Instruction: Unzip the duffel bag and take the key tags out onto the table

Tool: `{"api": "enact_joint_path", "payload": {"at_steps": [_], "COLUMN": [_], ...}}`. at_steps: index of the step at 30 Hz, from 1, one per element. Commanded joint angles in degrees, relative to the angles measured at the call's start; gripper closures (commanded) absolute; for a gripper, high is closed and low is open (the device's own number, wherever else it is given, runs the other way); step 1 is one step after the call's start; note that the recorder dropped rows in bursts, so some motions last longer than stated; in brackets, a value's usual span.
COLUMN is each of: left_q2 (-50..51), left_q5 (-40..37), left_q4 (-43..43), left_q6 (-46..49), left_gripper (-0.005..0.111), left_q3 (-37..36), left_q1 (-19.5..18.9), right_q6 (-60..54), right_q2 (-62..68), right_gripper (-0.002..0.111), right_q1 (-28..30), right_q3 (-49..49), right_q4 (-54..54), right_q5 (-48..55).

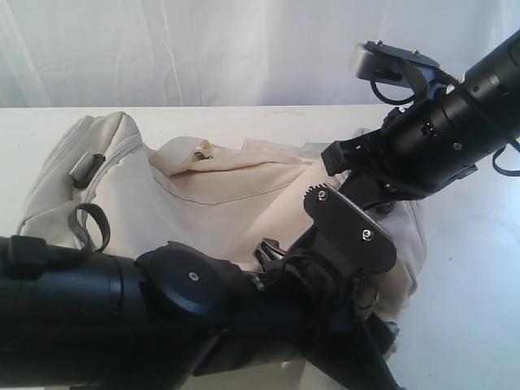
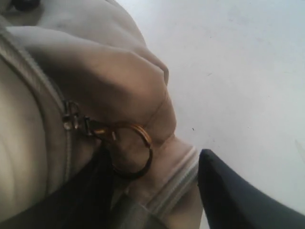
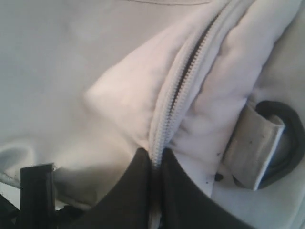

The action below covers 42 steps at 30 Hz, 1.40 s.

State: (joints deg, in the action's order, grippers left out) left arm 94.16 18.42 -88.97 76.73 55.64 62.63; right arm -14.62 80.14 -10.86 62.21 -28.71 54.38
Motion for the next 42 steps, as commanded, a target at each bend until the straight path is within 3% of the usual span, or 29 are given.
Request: {"api": "enact_joint_path", "payload": {"at_steps": [1, 15, 20, 25, 42], "left_q2": [-0.14, -0.4, -2.89, -5.97, -11.49], "left_q5": [3.42, 4.41, 4.75, 5.6, 4.59], "left_q4": [-1.22, -2.49, -6.74, -10.98, -10.98], "left_q6": [-0.15, -0.15, 3.54, 12.01, 8.35], "left_gripper": [0.049, 0.077, 0.106, 0.107, 0.107], "left_q3": [1.69, 1.81, 1.81, 1.45, -6.83], "left_q1": [0.43, 0.43, 0.43, 0.43, 2.1], "right_q6": [-1.03, -1.03, -1.03, -1.03, -1.03], "right_q2": [-0.12, -0.12, -0.12, -0.12, -0.12], "right_gripper": [0.108, 0.108, 0.108, 0.108, 0.108], "right_q1": [0.04, 0.04, 0.04, 0.04, 0.04], "right_q3": [0.68, 0.68, 0.68, 0.68, 0.68], "right_q4": [-1.43, -1.43, -1.02, -1.02, 0.73], "right_q5": [-0.32, -0.32, -0.44, -0.68, -1.93]}}
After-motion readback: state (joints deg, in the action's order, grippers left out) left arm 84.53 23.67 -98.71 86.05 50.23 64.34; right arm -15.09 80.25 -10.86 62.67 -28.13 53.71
